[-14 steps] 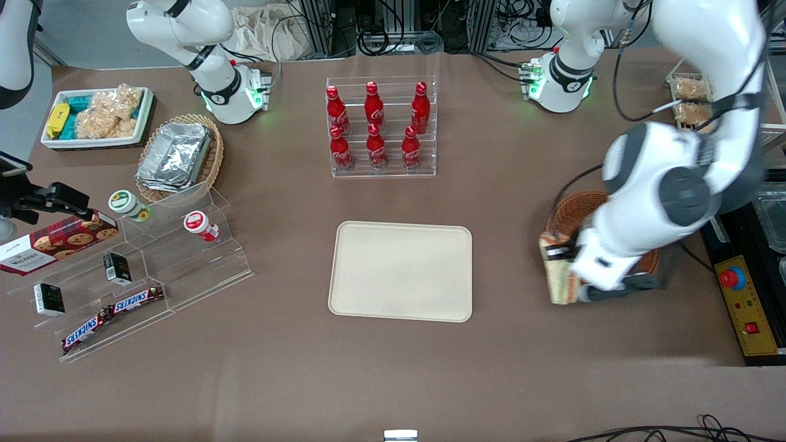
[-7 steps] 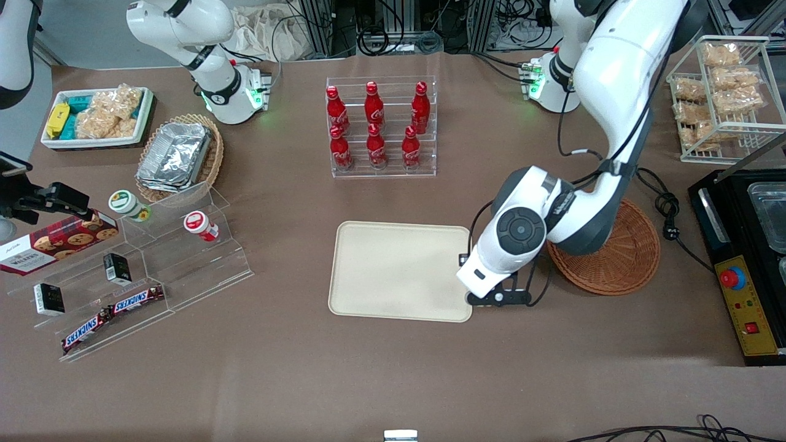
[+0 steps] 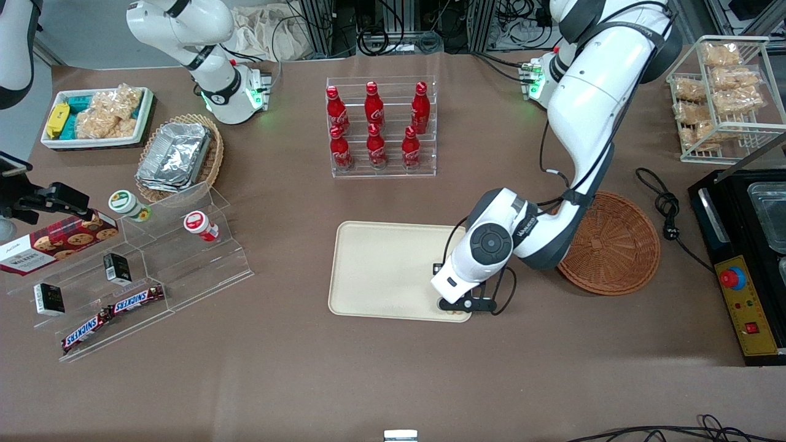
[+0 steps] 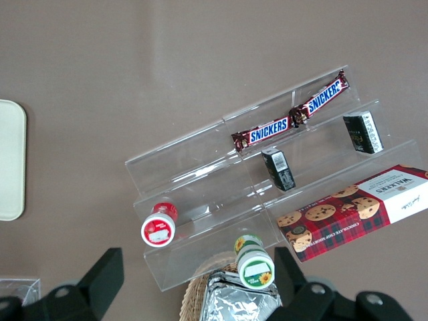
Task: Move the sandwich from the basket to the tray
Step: 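Carry the sandwich toward the cream tray and lower it onto it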
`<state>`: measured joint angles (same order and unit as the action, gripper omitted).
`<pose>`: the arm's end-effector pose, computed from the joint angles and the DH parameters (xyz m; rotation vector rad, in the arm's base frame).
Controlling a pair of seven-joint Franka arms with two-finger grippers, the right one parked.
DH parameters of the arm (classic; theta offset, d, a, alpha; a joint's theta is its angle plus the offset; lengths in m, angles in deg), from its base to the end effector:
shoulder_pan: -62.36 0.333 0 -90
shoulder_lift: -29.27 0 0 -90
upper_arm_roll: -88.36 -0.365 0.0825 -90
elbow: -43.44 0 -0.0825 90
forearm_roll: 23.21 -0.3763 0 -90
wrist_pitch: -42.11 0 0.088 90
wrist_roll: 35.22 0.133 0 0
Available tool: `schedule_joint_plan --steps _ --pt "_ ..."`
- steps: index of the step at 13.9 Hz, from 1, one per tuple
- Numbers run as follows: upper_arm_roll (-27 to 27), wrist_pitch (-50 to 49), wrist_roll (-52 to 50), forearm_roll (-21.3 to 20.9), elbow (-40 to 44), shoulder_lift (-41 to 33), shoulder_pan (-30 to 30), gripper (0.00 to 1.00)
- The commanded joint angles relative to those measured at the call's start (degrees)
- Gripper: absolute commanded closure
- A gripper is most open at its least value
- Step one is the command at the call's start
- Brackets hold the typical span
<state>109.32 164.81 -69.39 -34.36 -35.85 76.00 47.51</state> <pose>0.6565 -0.3811 0.2569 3.0593 -0.0441 -0.0936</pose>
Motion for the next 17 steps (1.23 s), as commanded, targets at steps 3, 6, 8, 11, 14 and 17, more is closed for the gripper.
schedule_joint_plan --steps 3,6,8,11,14,17 --pt "0.1 -0.6 -0.6 -0.2 1.9 0.6 0.2 0.44" --pt "0.1 -1.1 -0.8 -0.2 1.7 -0.4 0.2 0.00" --pt "0.1 -1.4 -0.5 -0.2 1.7 -2.1 0.5 0.00" --pt "0.1 -7.2 0.0 1.6 1.3 -7.3 3.3 0.00" --pt "0.2 -11.7 0.2 3.1 -4.9 -17.7 7.4 0.00" --pt "0.1 -11.9 2.1 5.7 -16.8 -31.0 11.6 0.00"
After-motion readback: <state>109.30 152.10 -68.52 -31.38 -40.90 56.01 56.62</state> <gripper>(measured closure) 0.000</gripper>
